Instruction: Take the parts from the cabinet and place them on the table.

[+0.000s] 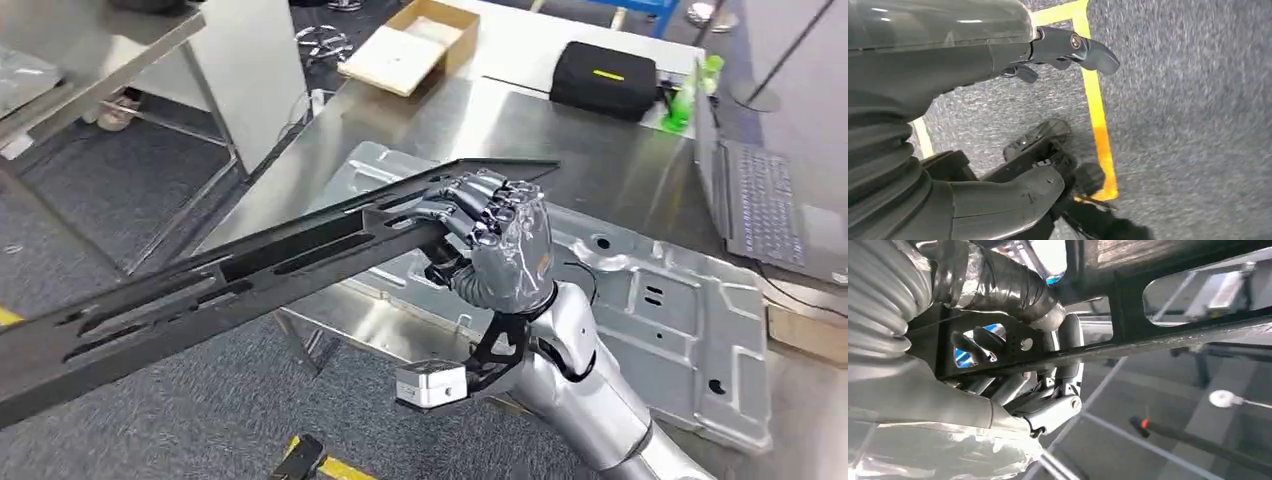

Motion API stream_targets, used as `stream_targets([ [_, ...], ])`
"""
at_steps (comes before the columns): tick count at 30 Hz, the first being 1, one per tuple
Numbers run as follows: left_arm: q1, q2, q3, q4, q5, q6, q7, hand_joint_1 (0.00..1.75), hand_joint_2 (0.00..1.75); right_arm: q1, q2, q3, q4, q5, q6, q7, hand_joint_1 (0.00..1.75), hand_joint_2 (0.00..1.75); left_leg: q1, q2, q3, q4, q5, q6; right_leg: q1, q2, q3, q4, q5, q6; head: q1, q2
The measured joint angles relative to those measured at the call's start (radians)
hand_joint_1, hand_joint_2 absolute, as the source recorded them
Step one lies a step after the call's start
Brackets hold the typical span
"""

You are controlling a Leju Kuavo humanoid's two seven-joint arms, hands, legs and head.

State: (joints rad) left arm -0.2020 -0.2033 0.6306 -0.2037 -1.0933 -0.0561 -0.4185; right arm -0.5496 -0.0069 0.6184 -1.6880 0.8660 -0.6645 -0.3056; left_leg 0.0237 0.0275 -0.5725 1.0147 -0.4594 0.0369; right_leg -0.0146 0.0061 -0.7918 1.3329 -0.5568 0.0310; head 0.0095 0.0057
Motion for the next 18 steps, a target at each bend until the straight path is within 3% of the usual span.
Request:
stream_targets([
  [1,0.0,0.0,0.0,0.0,0.0,0.0,0.0,0.0,1.75,0.001,-0.001,-0.001,0.003,0.0,0.0,0.001,1.75,1.75,0.0,0.015,0.002,0.0,-0.002,-0.001,-0.003,-0.003,0.003,-0.011,0.022,0.002,0.0,0.0],
  [2,-0.001,0.0,0.0,0.0,-0.001,0.0,0.0,0.0,1.75,0.001,-0.002,-0.002,0.005,0.0,0.0,0.001,1.75,1.75,0.001,0.027,0.005,0.001,-0.006,-0.003,-0.005,-0.007,0.03,-0.064,0.059,0.004,0.0,0.0],
  [3,-0.001,0.0,0.0,0.0,-0.001,0.0,0.0,0.0,1.75,0.0,-0.002,-0.002,0.005,0.0,0.0,0.001,1.75,1.75,0.001,0.038,0.009,0.002,-0.01,-0.007,-0.006,-0.018,0.079,-0.154,0.105,0.002,0.001,0.0],
  [4,-0.001,-0.001,0.0,0.0,-0.002,0.0,0.0,0.0,1.75,-0.001,-0.002,-0.002,0.005,0.0,0.0,0.001,1.75,1.75,0.001,0.048,0.015,0.003,-0.015,-0.01,-0.005,-0.04,0.129,-0.242,0.141,-0.001,0.0,0.0],
  [5,-0.001,0.0,0.0,0.0,-0.002,-0.001,0.0,0.0,1.75,-0.002,-0.002,-0.002,0.005,0.0,0.0,0.001,1.75,1.75,-0.003,0.056,0.02,0.003,-0.02,-0.016,0.007,-0.098,0.155,-0.296,0.128,-0.009,0.001,0.0],
  [6,-0.003,0.0,0.0,0.0,-0.002,-0.001,0.0,0.0,1.75,-0.003,-0.002,-0.002,0.005,0.0,0.0,0.002,1.75,1.75,-0.011,0.063,0.02,0.006,-0.024,-0.023,0.011,-0.088,0.154,-0.301,0.137,-0.017,0.0,0.0],
  [9,-0.003,-0.001,-0.001,0.0,-0.001,-0.001,0.0,0.0,1.75,-0.003,-0.003,-0.003,0.007,-0.001,0.0,0.002,1.75,1.75,-0.012,0.093,0.032,-0.004,-0.027,-0.039,0.016,-0.05,0.146,-0.296,0.132,-0.029,0.0,0.0],
  [10,-0.006,-0.001,-0.001,0.0,-0.001,-0.001,0.0,0.0,1.75,-0.003,-0.003,-0.003,0.006,-0.001,0.0,0.002,1.75,1.75,-0.012,0.105,0.037,-0.004,-0.033,-0.047,0.007,-0.037,0.153,-0.305,0.137,-0.037,-0.001,0.0],
  [12,-0.008,0.0,-0.002,0.0,-0.001,-0.001,0.0,0.0,1.75,-0.006,-0.004,-0.004,0.006,-0.001,0.0,0.002,1.75,1.75,-0.004,0.037,0.023,0.039,-0.069,-0.051,0.001,-0.019,0.16,-0.312,0.14,-0.042,0.0,0.0],
  [13,-0.009,0.0,-0.002,0.0,-0.001,-0.001,0.0,0.0,1.75,-0.007,-0.003,-0.005,0.008,-0.001,0.0,0.002,1.75,1.75,-0.004,0.007,-0.013,0.114,-0.108,-0.05,0.002,-0.01,0.158,-0.312,0.14,-0.05,-0.001,0.0],
  [15,-0.003,0.001,-0.002,0.0,0.0,-0.001,0.0,0.0,1.75,-0.006,-0.003,-0.005,0.011,-0.001,0.0,0.002,1.75,1.75,-0.005,-0.015,-0.098,0.277,-0.164,-0.049,0.006,0.021,0.158,-0.309,0.14,-0.053,-0.001,0.0],
  [16,0.0,0.001,-0.002,0.0,0.0,-0.001,0.0,0.0,1.75,-0.005,-0.003,-0.005,0.014,-0.001,0.0,0.002,1.75,1.75,-0.005,-0.017,-0.117,0.302,-0.158,-0.048,0.008,0.035,0.158,-0.308,0.139,-0.054,-0.001,0.0],
  [17,0.002,0.003,-0.002,0.0,0.0,-0.001,0.0,0.0,1.75,-0.004,-0.003,-0.005,0.016,-0.002,0.0,0.002,1.75,1.75,-0.005,-0.018,-0.115,0.283,-0.13,-0.045,0.009,0.05,0.159,-0.306,0.139,-0.054,-0.001,0.0],
  [18,0.001,0.004,-0.002,0.0,0.0,-0.001,0.0,0.0,1.75,-0.005,-0.003,-0.006,0.017,-0.003,0.0,0.004,1.75,1.75,-0.005,-0.022,-0.095,0.219,-0.081,-0.04,0.009,0.067,0.159,-0.304,0.138,-0.053,-0.001,0.0],
])
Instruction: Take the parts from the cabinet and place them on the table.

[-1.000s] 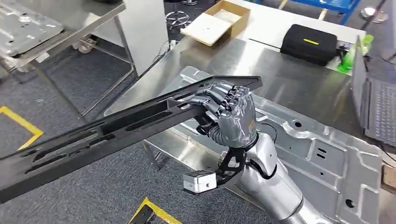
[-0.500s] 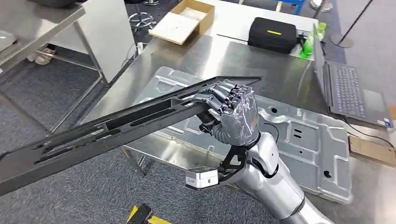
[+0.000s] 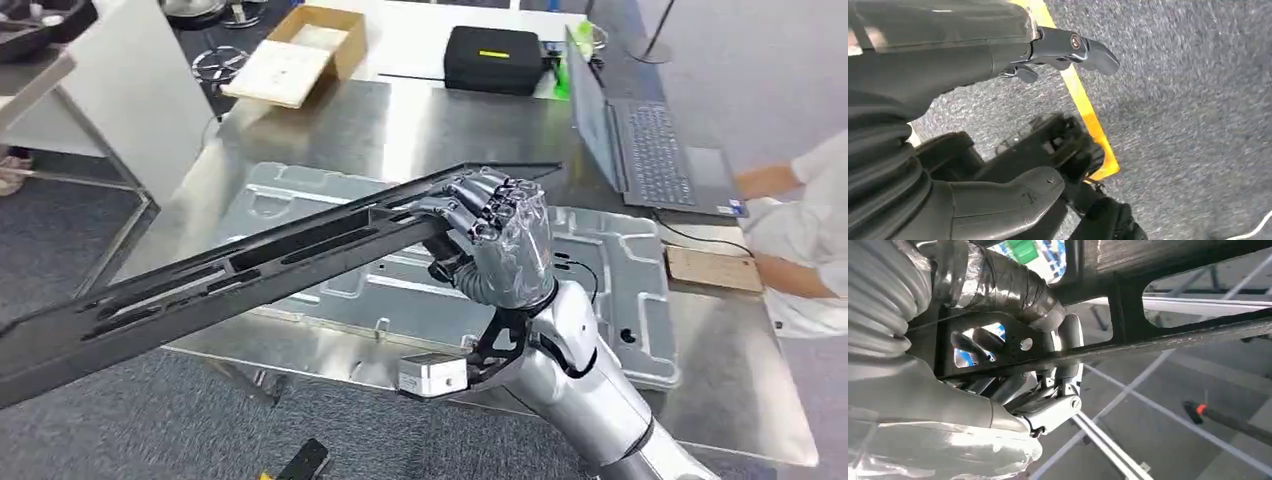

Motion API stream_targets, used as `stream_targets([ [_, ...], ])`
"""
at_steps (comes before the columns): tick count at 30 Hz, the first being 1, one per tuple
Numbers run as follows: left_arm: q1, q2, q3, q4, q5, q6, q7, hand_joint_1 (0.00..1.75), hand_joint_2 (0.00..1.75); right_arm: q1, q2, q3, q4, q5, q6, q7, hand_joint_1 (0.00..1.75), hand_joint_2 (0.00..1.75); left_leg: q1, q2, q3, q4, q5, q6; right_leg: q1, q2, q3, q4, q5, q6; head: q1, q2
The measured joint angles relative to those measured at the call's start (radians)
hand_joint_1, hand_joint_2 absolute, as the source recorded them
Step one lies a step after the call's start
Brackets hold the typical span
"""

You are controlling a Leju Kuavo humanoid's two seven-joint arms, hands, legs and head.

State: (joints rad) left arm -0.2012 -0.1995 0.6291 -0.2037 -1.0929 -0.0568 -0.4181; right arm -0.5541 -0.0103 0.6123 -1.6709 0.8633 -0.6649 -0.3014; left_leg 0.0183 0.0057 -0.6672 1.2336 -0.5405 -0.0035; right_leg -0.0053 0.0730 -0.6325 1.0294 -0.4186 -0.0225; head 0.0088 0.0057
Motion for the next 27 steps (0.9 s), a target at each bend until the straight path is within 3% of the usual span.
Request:
stream_targets([
  [1,-0.002,0.0,0.0,0.0,0.0,0.0,0.0,0.0,1.75,0.0,0.0,-0.003,0.001,-0.002,0.0,0.002,1.75,1.75,0.0,-0.013,0.031,-0.084,0.053,0.006,0.0,0.014,0.0,0.003,-0.001,0.002,0.0,0.0],
  [2,-0.003,0.001,0.0,0.0,0.001,0.001,0.0,0.0,1.75,-0.001,0.0,-0.005,0.002,-0.002,0.0,0.004,1.75,1.75,0.0,-0.043,0.058,-0.158,0.092,0.012,-0.001,0.025,-0.001,0.007,-0.003,0.004,0.0,0.0],
  [3,-0.004,0.003,0.0,0.0,0.001,0.001,0.0,0.0,1.75,-0.001,0.0,-0.01,0.006,-0.005,0.0,0.005,1.75,1.75,0.004,-0.086,0.065,-0.179,0.078,0.015,0.004,0.033,-0.006,0.012,-0.004,0.009,0.0,0.0],
  [5,-0.006,0.003,-0.001,0.0,0.002,0.001,-0.001,0.0,1.75,-0.001,0.0,-0.021,0.015,-0.013,-0.001,0.01,1.75,1.75,-0.002,-0.073,0.072,-0.194,0.078,0.014,-0.008,0.056,-0.018,0.012,0.002,0.022,0.001,0.0],
  [6,-0.005,0.003,-0.001,0.0,0.002,0.001,-0.001,0.0,1.75,0.0,0.0,-0.029,0.02,-0.018,-0.003,0.012,1.75,1.75,-0.005,-0.065,0.073,-0.194,0.079,0.017,-0.008,0.065,-0.018,0.008,0.005,0.03,-0.001,0.0],
  [7,-0.007,0.001,-0.002,0.0,0.004,0.0,-0.001,0.0,1.75,0.0,-0.002,-0.042,0.029,-0.022,-0.004,0.014,1.75,1.75,0.004,-0.054,0.076,-0.202,0.085,0.026,-0.004,0.076,-0.02,0.006,0.007,0.038,0.0,0.0],
  [8,-0.009,0.0,-0.003,0.0,0.004,-0.002,-0.001,0.0,1.75,0.003,-0.002,-0.058,0.04,-0.025,-0.006,0.016,1.75,1.75,0.008,-0.04,0.079,-0.209,0.09,0.033,-0.007,0.054,-0.019,0.012,0.003,0.04,-0.001,0.0],
  [9,-0.011,0.0,-0.004,0.0,0.005,-0.002,-0.001,0.0,1.75,0.0,-0.002,-0.08,0.055,-0.031,-0.008,0.016,1.75,1.75,0.006,-0.031,0.081,-0.211,0.092,0.038,0.001,-0.013,-0.033,0.044,-0.021,0.046,0.007,0.0],
  [10,-0.012,0.0,-0.004,0.0,0.007,-0.002,-0.001,0.0,1.75,-0.001,-0.002,-0.103,0.073,-0.037,-0.01,0.016,1.75,1.75,0.004,-0.019,0.08,-0.212,0.091,0.045,-0.001,-0.045,-0.065,0.108,-0.06,0.053,0.006,0.0],
  [12,-0.004,0.003,-0.004,0.0,0.008,-0.002,0.0,0.0,1.75,0.002,-0.003,-0.133,0.107,-0.05,-0.011,0.017,1.75,1.75,0.001,-0.002,0.079,-0.211,0.091,0.045,-0.007,-0.065,-0.138,0.259,-0.126,0.061,0.006,0.0],
  [13,-0.002,0.003,-0.004,0.0,0.011,-0.002,0.002,0.0,1.75,0.005,-0.003,-0.146,0.125,-0.061,-0.008,0.024,1.75,1.75,0.001,0.01,0.078,-0.211,0.09,0.044,-0.009,-0.068,-0.159,0.301,-0.131,0.064,0.006,0.0],
  [14,-0.001,0.003,-0.005,0.0,0.011,-0.002,0.003,0.0,1.75,0.007,-0.004,-0.156,0.14,-0.074,-0.004,0.029,1.75,1.75,0.001,0.015,0.078,-0.211,0.09,0.044,-0.01,-0.069,-0.154,0.292,-0.117,0.065,0.006,0.0],
  [16,-0.004,0.003,-0.005,0.0,0.013,-0.002,0.003,0.0,1.75,0.006,-0.004,-0.183,0.177,-0.113,0.009,0.031,1.75,1.75,0.001,0.025,0.079,-0.211,0.089,0.042,-0.01,-0.073,-0.081,0.165,-0.047,0.06,0.006,0.0],
  [17,-0.005,0.003,-0.005,0.0,0.014,-0.002,0.003,0.0,1.75,0.003,-0.003,-0.197,0.191,-0.133,0.021,0.035,1.75,1.75,0.0,0.028,0.081,-0.211,0.088,0.04,-0.008,-0.079,-0.017,0.057,-0.006,0.053,0.006,0.0],
  [18,-0.005,0.003,-0.005,0.0,0.014,-0.002,0.003,0.0,1.75,-0.005,-0.003,-0.218,0.215,-0.155,0.045,0.047,1.75,1.75,-0.005,0.03,0.079,-0.21,0.087,0.035,0.002,-0.09,0.012,0.0,-0.018,0.043,0.006,0.0],
  [22,-0.007,0.003,-0.006,0.0,0.014,-0.002,0.005,0.0,1.75,-0.033,-0.01,-0.27,0.321,-0.207,0.12,0.071,1.75,1.75,-0.007,0.034,0.082,-0.215,0.089,0.013,0.006,-0.084,0.007,-0.003,-0.012,0.025,0.006,0.0],
  [23,-0.007,0.003,-0.007,0.0,0.014,-0.002,0.005,0.0,1.75,-0.034,-0.011,-0.28,0.337,-0.213,0.124,0.071,1.75,1.75,-0.006,0.027,0.075,-0.207,0.081,0.007,-0.009,-0.084,0.014,-0.014,-0.005,0.016,0.005,0.0],
  [24,-0.007,0.004,-0.007,0.0,0.014,-0.002,0.005,0.0,1.75,-0.043,-0.011,-0.286,0.353,-0.221,0.131,0.07,1.75,1.75,-0.005,0.015,0.068,-0.18,0.061,0.004,-0.007,-0.082,0.015,-0.017,-0.005,0.011,0.006,0.0],
  [25,-0.006,0.004,-0.007,0.0,0.014,-0.003,0.005,0.0,1.75,-0.052,-0.011,-0.289,0.366,-0.229,0.139,0.069,1.75,1.75,-0.005,0.009,0.041,-0.119,0.023,0.003,-0.007,-0.081,0.015,-0.016,-0.004,0.004,0.005,0.0],
  [27,-0.005,0.004,-0.007,0.0,0.014,-0.003,0.005,0.0,1.75,-0.059,-0.011,-0.292,0.394,-0.248,0.166,0.068,1.75,1.75,-0.005,0.003,-0.034,0.037,-0.045,0.0,-0.004,-0.075,0.015,-0.015,-0.007,0.0,0.005,0.0],
])
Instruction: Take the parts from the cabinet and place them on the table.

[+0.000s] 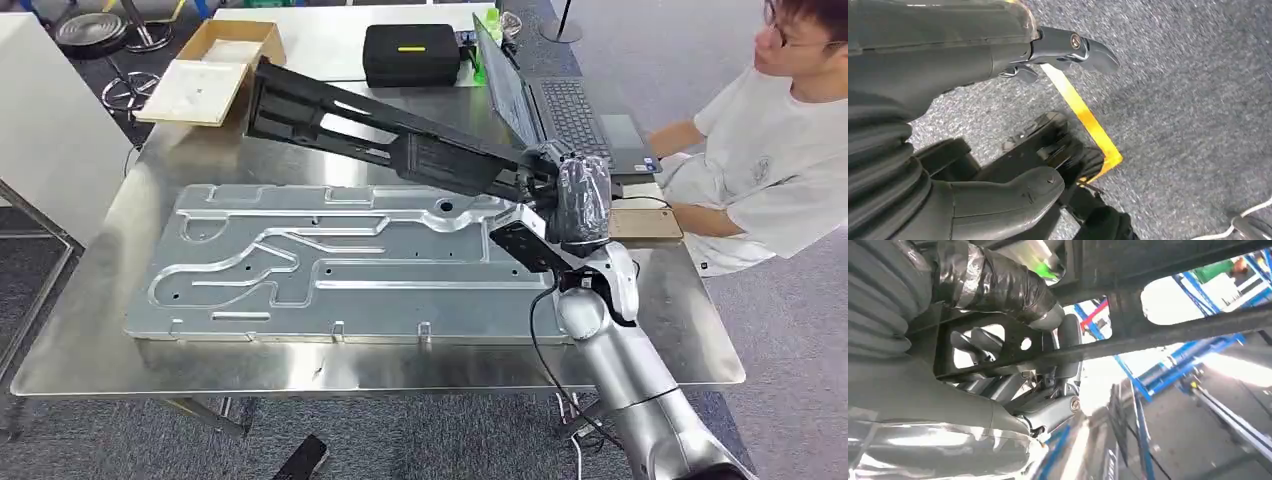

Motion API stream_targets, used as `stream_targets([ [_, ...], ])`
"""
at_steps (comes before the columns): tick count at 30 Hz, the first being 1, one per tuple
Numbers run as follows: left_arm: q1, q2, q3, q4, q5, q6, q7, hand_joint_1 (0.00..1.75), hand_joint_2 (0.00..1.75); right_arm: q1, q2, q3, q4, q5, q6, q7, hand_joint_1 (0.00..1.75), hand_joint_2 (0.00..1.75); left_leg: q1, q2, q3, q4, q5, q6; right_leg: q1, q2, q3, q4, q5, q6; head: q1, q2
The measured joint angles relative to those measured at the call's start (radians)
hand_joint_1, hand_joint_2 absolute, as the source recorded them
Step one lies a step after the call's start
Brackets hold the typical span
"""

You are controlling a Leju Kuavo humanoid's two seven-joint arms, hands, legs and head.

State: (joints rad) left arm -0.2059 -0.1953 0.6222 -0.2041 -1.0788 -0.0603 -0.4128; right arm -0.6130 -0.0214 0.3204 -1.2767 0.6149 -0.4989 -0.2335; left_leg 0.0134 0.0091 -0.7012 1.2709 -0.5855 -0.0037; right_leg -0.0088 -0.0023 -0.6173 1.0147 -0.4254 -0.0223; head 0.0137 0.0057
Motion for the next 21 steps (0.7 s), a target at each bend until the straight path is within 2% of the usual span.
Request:
stream_targets([
  [1,0.001,0.0,0.0,0.0,0.0,0.0,0.0,0.0,1.75,-0.002,0.0,-0.002,0.016,-0.01,0.021,0.002,1.75,1.75,0.0,0.0,-0.029,0.053,-0.01,-0.001,0.001,0.003,0.0,0.002,-0.001,-0.002,0.0,0.0],
  [2,0.003,0.0,0.0,0.0,0.0,-0.002,0.0,0.0,1.75,-0.005,0.0,-0.003,0.036,-0.02,0.045,0.007,1.75,1.75,0.0,0.0,-0.037,0.061,0.004,-0.001,0.001,0.007,0.0,0.005,-0.004,-0.002,0.0,0.0],
  [3,0.003,0.001,-0.001,0.0,0.001,-0.002,0.0,0.0,1.75,-0.01,0.0,-0.005,0.061,-0.031,0.069,0.008,1.75,1.75,0.0,0.0,-0.023,0.017,0.043,0.0,0.001,0.011,0.0,0.01,-0.007,-0.001,0.0,0.0],
  [4,0.002,0.002,-0.002,0.0,0.002,-0.003,-0.001,0.0,1.75,-0.018,-0.001,-0.008,0.088,-0.046,0.093,0.008,1.75,1.75,0.0,0.0,0.009,-0.056,0.09,0.002,0.001,0.015,0.001,0.015,-0.011,0.001,0.0,0.0],
  [5,0.001,0.004,-0.003,0.0,0.002,-0.004,-0.003,0.0,1.75,-0.026,-0.001,-0.011,0.11,-0.061,0.112,0.004,1.75,1.75,0.0,-0.001,0.053,-0.156,0.142,0.005,0.001,0.019,0.001,0.022,-0.016,0.005,0.0,0.0],
  [6,0.001,0.005,-0.005,0.0,0.003,-0.006,-0.005,0.0,1.75,-0.034,-0.002,-0.014,0.129,-0.071,0.128,-0.003,1.75,1.75,0.0,-0.006,0.075,-0.211,0.146,0.011,0.0,0.02,-0.001,0.027,-0.021,0.009,0.001,0.0],
  [7,-0.001,0.005,-0.006,0.0,0.003,-0.007,-0.008,0.0,1.75,-0.044,-0.005,-0.018,0.147,-0.08,0.139,-0.01,1.75,1.75,-0.004,-0.009,0.085,-0.229,0.14,0.011,0.007,0.022,-0.01,0.036,-0.022,0.013,0.0,0.0],
  [8,-0.002,0.005,-0.007,0.0,0.005,-0.008,-0.01,0.0,1.75,-0.052,-0.005,-0.018,0.164,-0.085,0.147,-0.014,1.75,1.75,-0.003,-0.009,0.079,-0.222,0.141,0.014,0.005,0.023,-0.014,0.033,-0.018,0.019,0.0,0.0],
  [9,0.0,0.005,-0.008,0.0,0.006,-0.008,-0.013,0.0,1.75,-0.054,-0.009,-0.019,0.177,-0.089,0.151,-0.017,0.0,1.75,-0.006,-0.009,0.079,-0.225,0.141,0.017,0.005,0.023,-0.013,0.031,-0.019,0.024,0.0,0.0],
  [10,0.0,0.006,-0.009,0.0,0.006,-0.007,-0.016,0.0,1.75,-0.055,-0.011,-0.021,0.188,-0.093,0.155,-0.02,0.0,1.75,-0.009,-0.01,0.079,-0.227,0.142,0.023,0.002,0.023,-0.011,0.027,-0.017,0.029,0.0,0.0],
  [11,-0.001,0.005,-0.012,0.0,0.004,-0.007,-0.021,0.0,1.75,-0.057,-0.016,-0.026,0.196,-0.095,0.157,-0.023,0.0,1.75,-0.001,-0.009,0.085,-0.239,0.149,0.032,0.003,0.023,-0.011,0.028,-0.021,0.035,0.0,0.0],
  [12,-0.001,0.005,-0.017,0.0,0.0,-0.006,-0.028,0.0,1.75,-0.06,-0.022,-0.029,0.201,-0.096,0.158,-0.026,0.0,1.75,0.001,-0.008,0.09,-0.244,0.152,0.036,-0.001,0.017,-0.014,0.045,-0.033,0.04,0.001,0.0],
  [13,-0.002,0.005,-0.021,0.0,-0.002,-0.005,-0.032,0.0,1.75,-0.066,-0.023,-0.03,0.206,-0.098,0.159,-0.029,0.0,1.75,0.001,-0.007,0.091,-0.246,0.151,0.041,-0.001,0.013,-0.034,0.086,-0.061,0.045,0.001,0.0],
  [14,-0.004,0.005,-0.024,0.0,-0.003,-0.002,-0.035,0.0,0.0,-0.071,-0.024,-0.031,0.21,-0.102,0.159,-0.029,0.0,1.75,0.001,-0.005,0.091,-0.246,0.151,0.042,-0.004,0.013,-0.069,0.157,-0.097,0.05,0.0,0.0],
  [15,-0.004,0.005,-0.025,0.0,-0.001,-0.002,-0.039,0.0,0.0,-0.068,-0.026,-0.031,0.217,-0.104,0.159,-0.031,0.0,1.75,0.0,-0.004,0.092,-0.246,0.15,0.043,-0.006,0.012,-0.114,0.247,-0.133,0.055,0.0,0.0],
  [16,-0.003,0.006,-0.025,0.0,0.001,-0.002,-0.042,0.0,0.0,-0.064,-0.03,-0.032,0.224,-0.104,0.159,-0.031,0.0,1.75,0.0,-0.004,0.092,-0.246,0.148,0.046,-0.007,0.011,-0.145,0.304,-0.148,0.057,0.001,0.0],
  [17,-0.002,0.006,-0.025,0.0,0.002,-0.002,-0.043,0.0,0.0,-0.058,-0.036,-0.032,0.23,-0.105,0.159,-0.031,0.0,1.75,0.001,-0.004,0.093,-0.246,0.148,0.046,-0.009,0.009,-0.159,0.324,-0.143,0.059,0.001,0.0],
  [18,0.0,0.006,-0.025,0.0,0.003,-0.001,-0.043,0.0,0.0,-0.057,-0.038,-0.034,0.232,-0.107,0.158,-0.034,0.0,1.75,0.001,-0.004,0.095,-0.245,0.147,0.045,-0.012,0.008,-0.15,0.296,-0.113,0.059,0.001,0.0],
  [19,0.001,0.006,-0.025,0.0,0.003,0.0,-0.043,0.0,0.0,-0.061,-0.04,-0.035,0.232,-0.108,0.158,-0.036,0.0,1.75,0.001,-0.004,0.098,-0.245,0.145,0.042,-0.013,0.007,-0.12,0.232,-0.07,0.059,0.0,0.0],
  [20,0.0,0.006,-0.026,0.0,0.003,0.001,-0.044,0.0,0.0,-0.064,-0.041,-0.036,0.232,-0.109,0.159,-0.036,0.0,1.75,0.001,-0.004,0.103,-0.244,0.141,0.039,-0.014,0.004,-0.072,0.136,-0.02,0.057,0.001,0.0],
  [21,-0.001,0.005,-0.026,0.0,0.003,0.001,-0.044,0.0,0.0,-0.065,-0.042,-0.036,0.232,-0.109,0.159,-0.037,0.0,1.75,0.001,-0.003,0.107,-0.244,0.138,0.033,-0.014,-0.004,-0.028,0.043,0.009,0.055,0.001,0.0],
])
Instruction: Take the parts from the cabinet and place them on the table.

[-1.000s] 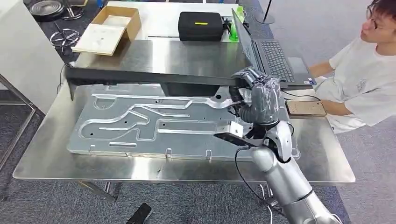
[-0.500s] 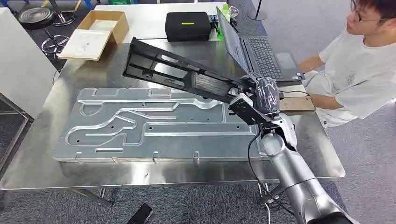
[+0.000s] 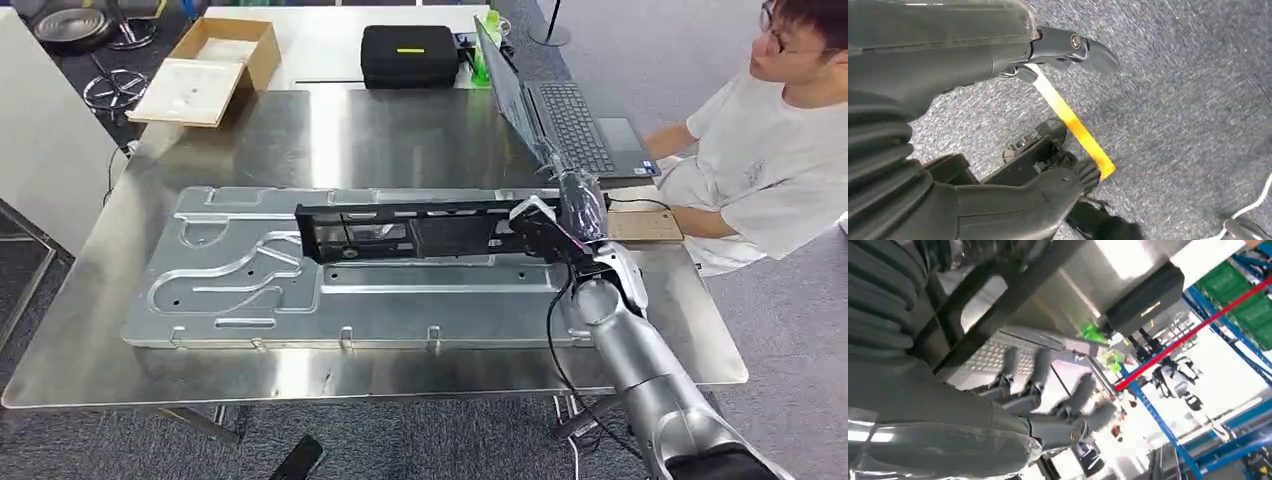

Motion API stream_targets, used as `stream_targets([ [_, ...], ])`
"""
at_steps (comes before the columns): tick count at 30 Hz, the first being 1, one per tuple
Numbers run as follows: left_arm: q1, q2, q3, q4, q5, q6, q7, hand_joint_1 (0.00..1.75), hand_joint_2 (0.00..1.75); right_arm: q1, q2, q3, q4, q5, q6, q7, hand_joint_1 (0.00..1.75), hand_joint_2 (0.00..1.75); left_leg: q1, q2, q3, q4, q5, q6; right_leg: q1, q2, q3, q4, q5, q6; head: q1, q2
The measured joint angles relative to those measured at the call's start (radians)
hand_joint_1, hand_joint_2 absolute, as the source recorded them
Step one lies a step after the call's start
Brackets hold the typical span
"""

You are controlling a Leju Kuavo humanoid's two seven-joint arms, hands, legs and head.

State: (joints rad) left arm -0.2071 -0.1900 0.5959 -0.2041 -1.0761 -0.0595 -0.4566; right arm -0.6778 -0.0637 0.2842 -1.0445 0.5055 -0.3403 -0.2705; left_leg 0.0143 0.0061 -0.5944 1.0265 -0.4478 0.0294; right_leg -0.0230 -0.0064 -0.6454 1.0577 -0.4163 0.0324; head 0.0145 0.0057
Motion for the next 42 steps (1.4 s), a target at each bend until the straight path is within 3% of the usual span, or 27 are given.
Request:
stream_targets([
  [1,-0.003,0.0,0.0,0.0,0.0,0.0,0.0,0.0,0.0,-0.002,0.0,0.0,0.002,0.0,0.0,-0.001,0.0,1.75,-0.006,0.0,-0.003,0.001,-0.002,-0.005,0.009,-0.002,0.009,-0.017,-0.016,-0.003,0.0,0.0],
  [4,-0.003,0.0,-0.002,0.0,0.006,0.0,0.0,0.0,0.0,-0.003,-0.001,-0.001,0.002,-0.002,0.001,-0.003,0.0,1.75,-0.005,0.002,0.002,-0.005,-0.001,-0.02,0.015,0.004,0.008,-0.018,-0.015,-0.022,-0.001,0.0],
  [6,-0.004,0.001,-0.003,0.0,0.008,0.0,0.001,0.0,0.0,-0.003,0.0,-0.005,0.002,-0.003,0.002,-0.002,0.0,1.75,0.0,0.002,-0.001,0.009,-0.015,-0.031,0.007,0.004,0.017,-0.03,-0.008,-0.038,-0.001,0.0],
  [7,-0.004,0.0,-0.003,0.0,0.009,0.0,0.001,0.0,0.0,-0.005,0.0,-0.005,0.002,-0.004,0.003,-0.002,0.0,1.75,-0.001,0.001,-0.018,0.05,-0.045,-0.033,0.007,0.004,0.018,-0.032,-0.009,-0.048,-0.001,0.0],
  [10,-0.001,0.001,-0.003,0.0,0.011,-0.001,0.002,0.0,0.0,-0.003,-0.002,-0.006,0.006,-0.008,0.006,-0.002,0.0,1.75,-0.002,0.0,-0.124,0.277,-0.146,-0.037,0.013,0.007,0.017,-0.031,-0.009,-0.054,-0.002,0.0],
  [11,0.0,0.001,-0.003,0.0,0.012,-0.002,0.002,0.0,0.0,-0.001,-0.002,-0.006,0.008,-0.013,0.007,-0.002,0.0,1.75,-0.002,0.0,-0.143,0.311,-0.147,-0.037,0.015,0.009,0.018,-0.031,-0.009,-0.054,-0.002,0.0],
  [12,0.0,0.001,-0.003,0.0,0.013,-0.002,0.002,0.0,0.0,-0.001,-0.002,-0.006,0.01,-0.017,0.008,-0.002,0.0,1.75,-0.002,0.0,-0.138,0.294,-0.121,-0.035,0.016,0.012,0.018,-0.029,-0.009,-0.055,-0.002,0.0],
  [13,-0.001,0.002,-0.003,0.0,0.015,-0.003,0.002,0.0,0.0,-0.001,-0.002,-0.007,0.011,-0.021,0.007,-0.001,0.0,1.75,-0.002,0.0,-0.116,0.242,-0.084,-0.032,0.017,0.014,0.018,-0.028,-0.009,-0.055,-0.002,0.0],
  [15,-0.003,0.002,-0.003,0.0,0.015,-0.003,0.002,0.0,0.0,-0.001,-0.002,-0.011,0.011,-0.021,-0.015,0.003,0.0,1.75,-0.004,-0.002,-0.029,0.056,0.008,-0.018,0.018,0.017,0.02,-0.024,-0.013,-0.051,-0.002,0.0],
  [16,-0.005,0.002,-0.003,0.0,0.015,-0.003,0.002,0.0,0.0,-0.002,0.0,-0.018,0.011,-0.016,-0.043,0.01,0.0,1.75,-0.006,-0.004,-0.011,0.017,-0.002,-0.011,0.021,0.017,0.018,-0.021,-0.014,-0.047,-0.001,0.0],
  [17,-0.006,0.002,-0.003,0.0,0.016,-0.003,0.003,0.0,0.0,-0.003,0.0,-0.025,0.014,-0.009,-0.079,0.02,0.0,1.75,-0.009,-0.005,-0.009,0.005,-0.001,-0.013,0.024,0.018,0.013,-0.018,-0.014,-0.042,-0.001,0.0],
  [20,-0.007,0.002,-0.005,0.0,0.016,-0.003,0.008,0.0,0.0,-0.004,0.002,-0.042,0.022,0.004,-0.126,0.031,0.0,1.75,-0.01,-0.005,-0.008,0.0,0.006,-0.002,0.021,0.018,0.015,-0.025,-0.008,-0.026,-0.002,0.0],
  [22,-0.01,-0.002,-0.006,0.0,0.017,-0.003,0.008,0.0,0.0,-0.006,0.002,-0.052,0.024,0.005,-0.129,0.032,0.0,1.75,-0.002,-0.002,0.001,-0.018,0.017,0.01,0.018,0.015,0.005,0.006,-0.037,-0.015,0.0,0.0],
  [25,-0.012,-0.003,-0.006,0.0,0.018,-0.003,0.008,0.0,0.0,-0.004,0.002,-0.063,0.031,0.005,-0.13,0.033,0.0,1.75,-0.002,-0.001,0.0,-0.018,0.019,0.014,0.011,0.013,-0.095,0.225,-0.146,-0.001,-0.001,0.0],
  [26,-0.01,-0.003,-0.006,0.0,0.018,-0.003,0.008,0.0,0.0,-0.001,0.002,-0.064,0.034,0.005,-0.13,0.033,0.0,1.75,-0.002,-0.001,-0.001,-0.017,0.019,0.014,0.009,0.012,-0.119,0.272,-0.155,0.002,-0.001,0.0],
  [27,-0.01,-0.003,-0.006,0.0,0.018,-0.003,0.008,0.0,0.0,0.0,0.002,-0.065,0.038,0.005,-0.13,0.033,0.0,1.75,-0.002,-0.001,-0.001,-0.016,0.018,0.013,0.006,0.012,-0.12,0.273,-0.142,0.004,-0.001,0.0],
  [28,-0.009,-0.003,-0.006,0.0,0.018,-0.003,0.009,0.0,0.0,-0.001,0.002,-0.067,0.041,0.005,-0.13,0.033,0.0,1.75,-0.002,-0.001,-0.001,-0.013,0.017,0.012,0.003,0.011,-0.094,0.22,-0.105,0.005,-0.001,0.0],
  [30,-0.011,-0.004,-0.006,0.0,0.018,-0.003,0.009,0.0,0.0,-0.004,0.002,-0.069,0.041,0.005,-0.13,0.033,0.0,1.75,0.0,-0.001,-0.001,-0.007,0.013,0.005,-0.002,0.007,-0.006,0.054,-0.026,0.005,-0.001,0.0],
  [31,-0.011,-0.005,-0.007,0.0,0.018,-0.003,0.009,0.0,0.0,-0.005,0.002,-0.071,0.042,0.005,-0.13,0.033,0.0,1.75,-0.001,-0.001,-0.002,-0.004,0.01,0.0,-0.002,0.003,0.027,-0.017,-0.026,0.003,-0.001,0.0],
  [32,-0.012,-0.005,-0.007,0.0,0.018,-0.003,0.009,0.0,0.0,-0.006,0.003,-0.071,0.042,0.005,-0.13,0.032,0.0,1.75,-0.007,-0.002,-0.005,-0.002,0.01,-0.006,0.009,0.005,0.028,-0.022,-0.024,-0.005,-0.001,0.0],
  [35,-0.011,-0.005,-0.008,0.0,0.017,-0.004,0.009,0.0,0.0,-0.005,0.003,-0.072,0.043,0.005,-0.131,0.026,0.0,1.75,-0.005,-0.001,-0.003,-0.009,0.015,-0.024,0.013,0.009,0.022,-0.019,-0.022,-0.024,-0.002,0.0],
  [36,-0.012,-0.005,-0.009,0.0,0.016,-0.004,0.009,0.0,0.0,-0.005,0.003,-0.072,0.043,0.004,-0.131,0.023,0.0,1.75,-0.005,-0.002,-0.006,-0.006,0.009,-0.03,0.004,0.009,0.027,-0.028,-0.016,-0.035,-0.002,0.0],
  [38,-0.012,-0.005,-0.011,0.0,0.016,-0.005,0.009,0.0,0.0,-0.006,0.006,-0.072,0.042,-0.004,-0.129,0.005,0.0,1.75,-0.002,-0.003,-0.035,0.067,-0.044,-0.033,0.006,0.007,0.028,-0.031,-0.015,-0.051,-0.002,0.0],
  [40,-0.01,-0.005,-0.012,0.0,0.016,-0.006,0.01,0.0,0.0,-0.001,0.009,-0.072,0.042,-0.008,-0.125,-0.006,0.0,1.75,-0.002,-0.003,-0.111,0.236,-0.12,-0.036,0.011,0.007,0.027,-0.03,-0.014,-0.056,-0.002,0.0],
  [41,-0.009,-0.005,-0.012,0.0,0.016,-0.007,0.01,0.0,0.0,0.002,0.01,-0.072,0.042,-0.015,-0.124,-0.01,0.0,0.0,-0.002,-0.003,-0.139,0.291,-0.136,-0.036,0.014,0.008,0.026,-0.029,-0.015,-0.057,-0.002,0.0],
  [42,-0.008,-0.005,-0.012,0.0,0.016,-0.007,0.01,0.0,0.0,0.006,0.01,-0.072,0.042,-0.024,-0.114,-0.017,0.0,0.0,-0.002,-0.003,-0.149,0.308,-0.128,-0.035,0.017,0.008,0.026,-0.028,-0.015,-0.057,-0.002,0.0],
])
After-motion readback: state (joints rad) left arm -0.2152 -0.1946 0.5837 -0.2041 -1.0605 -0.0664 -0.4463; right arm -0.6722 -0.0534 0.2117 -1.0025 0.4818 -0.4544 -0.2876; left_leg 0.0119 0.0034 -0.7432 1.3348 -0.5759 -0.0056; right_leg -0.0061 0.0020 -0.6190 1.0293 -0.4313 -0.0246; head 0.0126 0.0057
